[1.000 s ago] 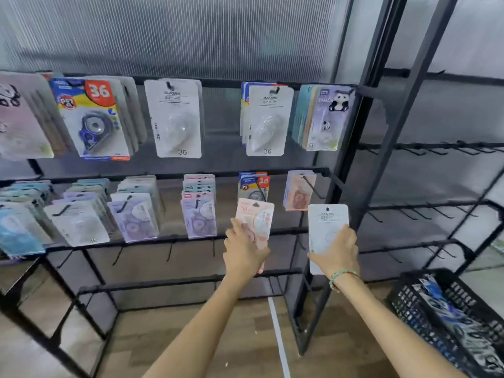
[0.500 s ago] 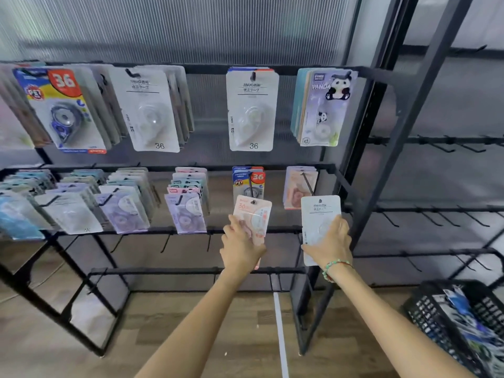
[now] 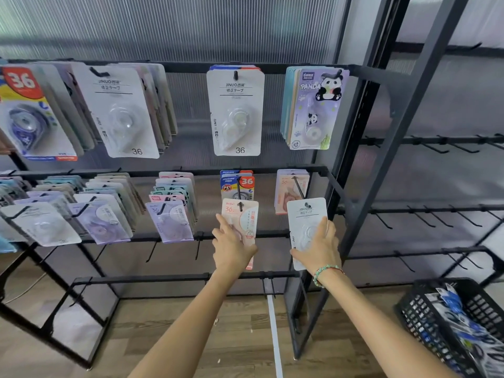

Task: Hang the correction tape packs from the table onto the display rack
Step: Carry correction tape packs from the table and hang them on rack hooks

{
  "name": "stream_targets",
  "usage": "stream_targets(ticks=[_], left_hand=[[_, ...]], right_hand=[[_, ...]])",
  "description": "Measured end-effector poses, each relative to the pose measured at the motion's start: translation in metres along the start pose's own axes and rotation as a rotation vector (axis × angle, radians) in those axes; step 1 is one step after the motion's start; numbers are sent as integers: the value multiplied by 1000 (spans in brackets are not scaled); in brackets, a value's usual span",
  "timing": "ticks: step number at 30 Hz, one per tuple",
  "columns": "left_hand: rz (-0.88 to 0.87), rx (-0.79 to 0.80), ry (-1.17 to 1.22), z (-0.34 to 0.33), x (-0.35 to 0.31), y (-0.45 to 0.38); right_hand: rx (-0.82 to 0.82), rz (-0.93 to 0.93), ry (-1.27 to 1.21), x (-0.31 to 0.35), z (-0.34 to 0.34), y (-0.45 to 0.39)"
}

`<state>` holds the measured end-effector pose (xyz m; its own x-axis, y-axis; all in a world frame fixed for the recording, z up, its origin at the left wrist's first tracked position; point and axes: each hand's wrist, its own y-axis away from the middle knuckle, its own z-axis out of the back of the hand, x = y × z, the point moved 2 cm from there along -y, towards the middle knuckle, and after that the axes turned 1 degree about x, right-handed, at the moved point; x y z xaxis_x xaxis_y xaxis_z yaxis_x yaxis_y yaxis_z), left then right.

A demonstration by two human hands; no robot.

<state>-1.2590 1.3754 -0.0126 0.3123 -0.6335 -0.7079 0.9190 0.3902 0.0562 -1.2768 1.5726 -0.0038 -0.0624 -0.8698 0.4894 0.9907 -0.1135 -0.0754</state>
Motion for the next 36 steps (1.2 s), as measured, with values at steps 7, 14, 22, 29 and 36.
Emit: stream_targets(ticks=[7,14,22,29,36], left_hand=[[-29,-3,75,-9,-1,-39],[-51,-30,124,-18,-3,-82],[-88,-70,229,-28,-4,-108],[-112,-84,126,-22,1,-109],[-132,-96,42,-1,13,-78]], right_hand=[[15,-32,-22,11,-19,-34],[-3,-50,-78,24,-37,-84],[-62,-43,-121,28,-49,-111],[-89,-42,-161,29,-52,-106],[-17,-15,-89,30,-40,-64]])
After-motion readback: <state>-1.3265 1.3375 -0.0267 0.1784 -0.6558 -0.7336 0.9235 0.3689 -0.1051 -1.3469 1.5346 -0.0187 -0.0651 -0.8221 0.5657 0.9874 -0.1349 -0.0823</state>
